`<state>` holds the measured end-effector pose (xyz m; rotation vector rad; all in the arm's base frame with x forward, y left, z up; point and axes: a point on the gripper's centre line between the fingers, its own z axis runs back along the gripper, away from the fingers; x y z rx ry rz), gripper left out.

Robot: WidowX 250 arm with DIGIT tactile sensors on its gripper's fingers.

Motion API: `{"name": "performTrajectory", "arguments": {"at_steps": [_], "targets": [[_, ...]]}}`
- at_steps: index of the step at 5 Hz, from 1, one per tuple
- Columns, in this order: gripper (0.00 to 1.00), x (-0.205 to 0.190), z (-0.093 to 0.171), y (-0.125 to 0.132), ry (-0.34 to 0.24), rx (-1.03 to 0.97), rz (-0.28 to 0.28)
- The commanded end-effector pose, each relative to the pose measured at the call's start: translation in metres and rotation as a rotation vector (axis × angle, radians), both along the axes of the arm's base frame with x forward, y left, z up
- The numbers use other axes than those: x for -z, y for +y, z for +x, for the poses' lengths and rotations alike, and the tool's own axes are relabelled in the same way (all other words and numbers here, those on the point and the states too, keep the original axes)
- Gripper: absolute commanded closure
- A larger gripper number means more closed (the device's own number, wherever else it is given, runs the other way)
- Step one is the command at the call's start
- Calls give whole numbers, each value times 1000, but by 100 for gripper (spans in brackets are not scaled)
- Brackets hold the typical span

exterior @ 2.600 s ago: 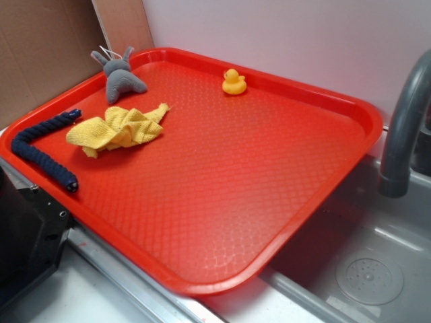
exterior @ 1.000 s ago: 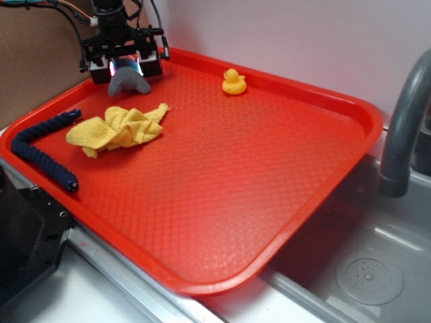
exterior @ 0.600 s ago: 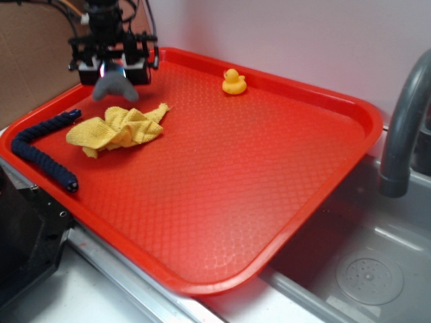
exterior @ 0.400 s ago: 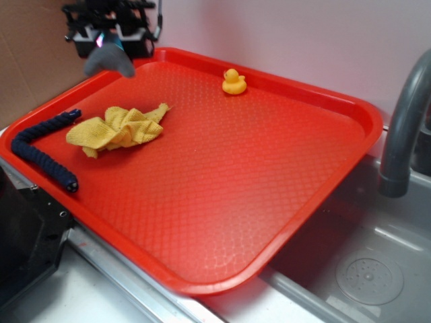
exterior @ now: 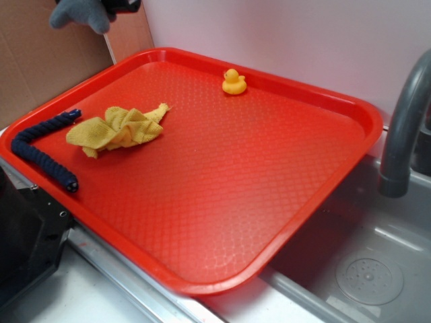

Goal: Grab the gray animal.

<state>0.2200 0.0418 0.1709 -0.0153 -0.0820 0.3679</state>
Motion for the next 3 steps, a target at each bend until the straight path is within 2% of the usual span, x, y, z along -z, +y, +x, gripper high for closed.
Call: {"name": "performTrajectory", "arguments": {"at_steps": [1, 2, 3], "targets": [[100, -21, -17, 2, 16, 146, -17], [100, -15, -12, -22, 49, 267, 17], [100, -14, -4, -43, 48, 337, 43]]}}
